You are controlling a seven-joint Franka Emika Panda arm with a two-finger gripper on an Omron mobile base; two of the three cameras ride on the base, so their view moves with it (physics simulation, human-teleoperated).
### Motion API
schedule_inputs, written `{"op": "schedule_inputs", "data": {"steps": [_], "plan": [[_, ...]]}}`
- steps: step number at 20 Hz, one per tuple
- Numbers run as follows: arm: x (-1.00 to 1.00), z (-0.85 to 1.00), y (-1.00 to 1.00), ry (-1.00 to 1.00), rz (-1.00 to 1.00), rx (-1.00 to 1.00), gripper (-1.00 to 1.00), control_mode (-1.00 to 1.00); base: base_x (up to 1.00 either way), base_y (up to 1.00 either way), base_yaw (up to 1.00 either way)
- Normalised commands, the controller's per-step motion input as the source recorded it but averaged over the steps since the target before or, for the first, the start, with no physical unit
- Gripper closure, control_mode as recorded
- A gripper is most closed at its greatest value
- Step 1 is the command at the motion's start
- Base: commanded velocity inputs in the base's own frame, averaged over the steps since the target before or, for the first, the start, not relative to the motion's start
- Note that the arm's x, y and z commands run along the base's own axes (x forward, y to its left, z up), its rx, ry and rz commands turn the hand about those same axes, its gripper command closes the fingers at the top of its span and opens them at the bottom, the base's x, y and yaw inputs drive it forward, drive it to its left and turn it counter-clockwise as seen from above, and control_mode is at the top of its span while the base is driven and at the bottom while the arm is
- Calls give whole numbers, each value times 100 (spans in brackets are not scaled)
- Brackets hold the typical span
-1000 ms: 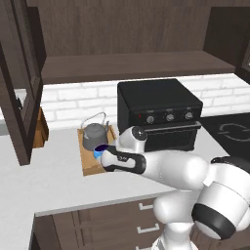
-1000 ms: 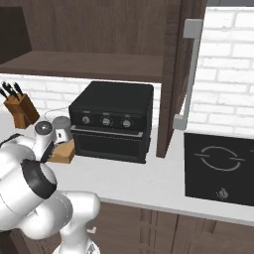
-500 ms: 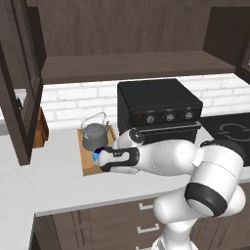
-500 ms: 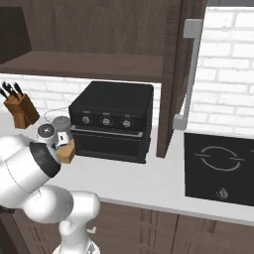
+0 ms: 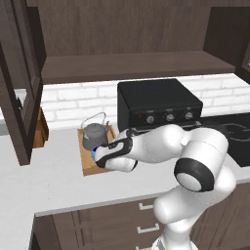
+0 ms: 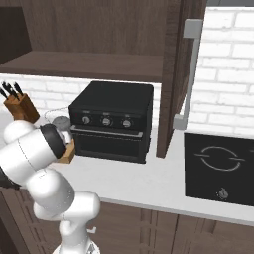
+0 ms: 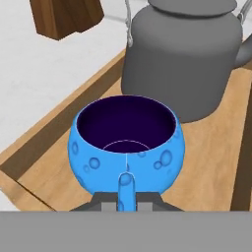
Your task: Pick the kettle from the counter and place it on the tray. Then pick the mug from the cabinet and place it on the tray. Then close the cabinet doors.
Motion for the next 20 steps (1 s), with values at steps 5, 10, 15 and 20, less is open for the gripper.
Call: {"op": "schedule_inputs", "data": {"steps": [5,10,15,20], "plan": [[31,-17,0,0,1,0,100,-100,0,0,0],[22,-26,0,0,4,0,100,-100,0,0,0],[7,-31,0,0,0,0,100,-100,0,0,0],[0,-8,0,0,0,0,100,-100,0,0,0]]}}
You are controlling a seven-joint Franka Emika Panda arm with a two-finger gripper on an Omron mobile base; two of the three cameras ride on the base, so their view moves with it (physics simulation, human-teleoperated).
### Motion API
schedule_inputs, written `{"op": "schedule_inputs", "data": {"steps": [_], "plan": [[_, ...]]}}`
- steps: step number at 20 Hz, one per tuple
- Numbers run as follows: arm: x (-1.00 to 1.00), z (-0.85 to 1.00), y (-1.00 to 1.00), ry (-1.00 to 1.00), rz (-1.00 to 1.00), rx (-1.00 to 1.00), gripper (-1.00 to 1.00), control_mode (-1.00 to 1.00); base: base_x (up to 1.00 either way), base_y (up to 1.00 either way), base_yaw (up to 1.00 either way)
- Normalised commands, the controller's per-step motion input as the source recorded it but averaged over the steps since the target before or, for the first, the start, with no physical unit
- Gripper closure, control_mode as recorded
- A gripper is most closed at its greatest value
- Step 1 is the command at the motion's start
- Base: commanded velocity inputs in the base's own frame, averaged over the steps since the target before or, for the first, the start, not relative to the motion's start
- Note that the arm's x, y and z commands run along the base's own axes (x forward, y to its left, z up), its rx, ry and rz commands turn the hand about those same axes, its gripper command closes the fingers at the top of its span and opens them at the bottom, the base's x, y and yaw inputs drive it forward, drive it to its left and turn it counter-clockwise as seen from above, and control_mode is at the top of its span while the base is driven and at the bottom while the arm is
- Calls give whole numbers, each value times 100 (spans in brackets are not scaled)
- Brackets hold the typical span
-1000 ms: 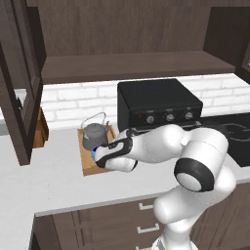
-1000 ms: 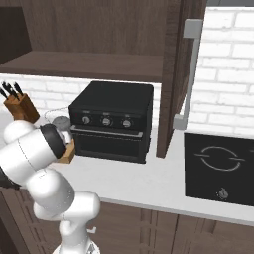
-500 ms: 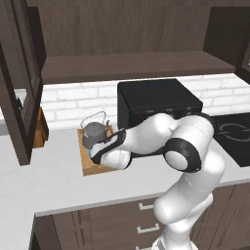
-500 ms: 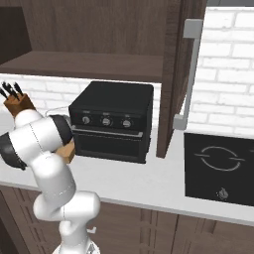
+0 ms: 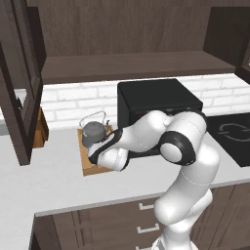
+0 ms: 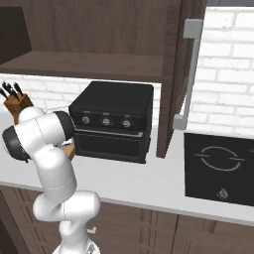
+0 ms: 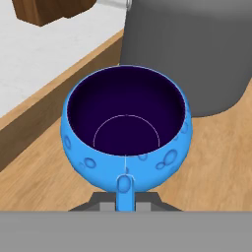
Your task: Pick the kettle from the counter and place it on the tray. Then pick the mug from the cabinet and place it on the tray. Then close the cabinet doors.
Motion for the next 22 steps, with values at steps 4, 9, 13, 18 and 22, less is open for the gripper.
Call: {"op": "schedule_inputs", "data": {"steps": [4,9,13,18,22], "plan": [[0,0,0,3,0,0,-100,-100,0,0,0],[-4,0,-13,3,0,0,-100,-100,0,0,0],[-8,6,-8,0,0,0,-100,-100,0,0,0],[-28,55,-1,0,-3,0,-100,-100,0,0,0],[-53,100,-11,-1,-11,0,-100,-100,0,0,0]]}}
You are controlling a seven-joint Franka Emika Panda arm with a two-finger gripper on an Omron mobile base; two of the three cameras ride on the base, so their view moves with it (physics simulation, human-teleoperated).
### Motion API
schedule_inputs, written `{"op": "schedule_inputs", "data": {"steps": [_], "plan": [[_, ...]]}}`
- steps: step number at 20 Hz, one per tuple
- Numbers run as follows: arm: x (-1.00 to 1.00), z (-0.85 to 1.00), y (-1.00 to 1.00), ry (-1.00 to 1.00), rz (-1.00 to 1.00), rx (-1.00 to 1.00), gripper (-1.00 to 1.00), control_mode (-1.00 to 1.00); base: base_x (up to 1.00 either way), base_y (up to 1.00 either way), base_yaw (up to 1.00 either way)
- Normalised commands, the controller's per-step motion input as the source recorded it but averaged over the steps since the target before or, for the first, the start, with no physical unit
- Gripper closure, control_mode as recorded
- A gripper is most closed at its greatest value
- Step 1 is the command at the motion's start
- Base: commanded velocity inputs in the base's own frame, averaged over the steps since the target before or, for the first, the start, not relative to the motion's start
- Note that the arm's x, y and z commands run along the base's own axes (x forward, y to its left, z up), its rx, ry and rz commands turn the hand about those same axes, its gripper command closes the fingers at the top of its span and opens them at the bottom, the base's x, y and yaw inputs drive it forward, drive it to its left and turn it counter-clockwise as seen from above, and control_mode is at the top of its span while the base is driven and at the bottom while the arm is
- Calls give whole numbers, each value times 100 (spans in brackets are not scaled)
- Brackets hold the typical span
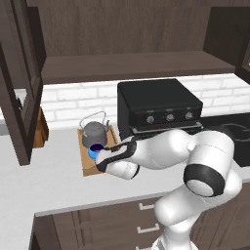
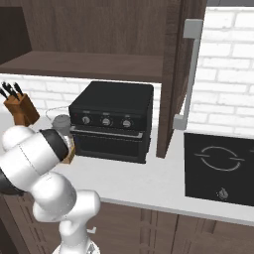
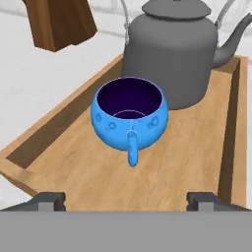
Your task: Pick the kettle from the counter and place it on the tray. Then pick the mug from the cabinet and place it on the tray. Then close the cabinet doors.
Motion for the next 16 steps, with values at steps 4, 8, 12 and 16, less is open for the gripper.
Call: {"op": "schedule_inputs", "data": {"steps": [4,8,12,16], "plan": [[-52,100,-11,2,-17,2,-100,-100,0,0,0],[-35,100,-8,15,-20,1,-100,-100,0,0,0],[-37,100,0,18,-20,0,-100,-100,0,0,0],[-24,80,0,22,-21,-2,-100,-100,0,0,0]]}}
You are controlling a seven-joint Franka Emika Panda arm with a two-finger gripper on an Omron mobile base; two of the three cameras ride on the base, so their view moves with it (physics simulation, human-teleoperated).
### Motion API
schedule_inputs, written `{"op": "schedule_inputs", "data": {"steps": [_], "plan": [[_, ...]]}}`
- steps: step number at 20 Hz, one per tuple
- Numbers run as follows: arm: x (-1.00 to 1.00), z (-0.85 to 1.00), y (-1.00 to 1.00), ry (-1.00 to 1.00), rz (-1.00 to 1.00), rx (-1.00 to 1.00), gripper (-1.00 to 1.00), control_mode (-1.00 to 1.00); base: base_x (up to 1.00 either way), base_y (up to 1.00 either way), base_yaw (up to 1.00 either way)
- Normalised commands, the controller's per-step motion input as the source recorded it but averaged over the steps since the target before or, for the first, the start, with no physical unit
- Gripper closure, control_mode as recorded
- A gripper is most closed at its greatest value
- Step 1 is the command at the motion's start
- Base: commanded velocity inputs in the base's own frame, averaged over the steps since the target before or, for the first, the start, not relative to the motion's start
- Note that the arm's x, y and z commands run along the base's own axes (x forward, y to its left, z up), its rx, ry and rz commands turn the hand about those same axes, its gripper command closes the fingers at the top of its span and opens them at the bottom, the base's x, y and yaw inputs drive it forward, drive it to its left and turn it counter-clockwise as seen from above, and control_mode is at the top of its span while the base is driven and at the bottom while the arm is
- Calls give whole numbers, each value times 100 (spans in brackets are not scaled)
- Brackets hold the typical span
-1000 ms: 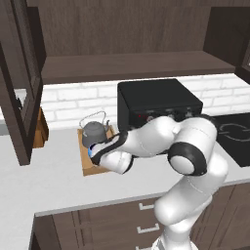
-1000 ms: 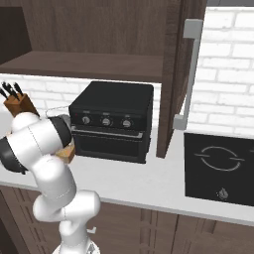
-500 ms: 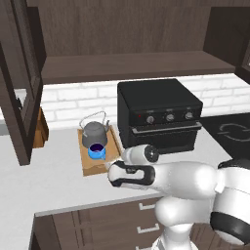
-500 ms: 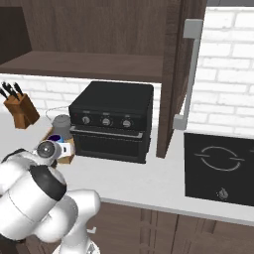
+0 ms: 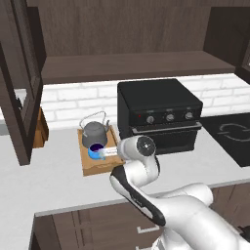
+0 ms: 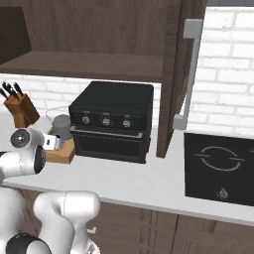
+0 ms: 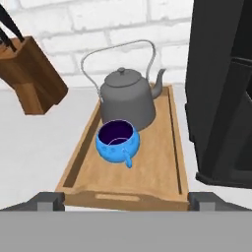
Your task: Pick the kettle from the counter and place it on the tray. Then pick the mug from the cabinet and place it on the tray. Then close the cabinet doors.
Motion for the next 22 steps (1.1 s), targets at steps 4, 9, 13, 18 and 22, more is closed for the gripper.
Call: {"op": "schedule_inputs", "data": {"steps": [4,9,13,18,22], "plan": [[-2,34,0,29,-19,-4,-100,-100,0,0,0],[0,1,0,11,-8,-2,-100,-100,0,0,0],[0,0,0,0,0,0,-100,-100,0,0,0],[-3,0,0,0,0,0,-100,-100,0,0,0],[-21,-4,0,0,0,0,-100,-100,0,0,0]]}}
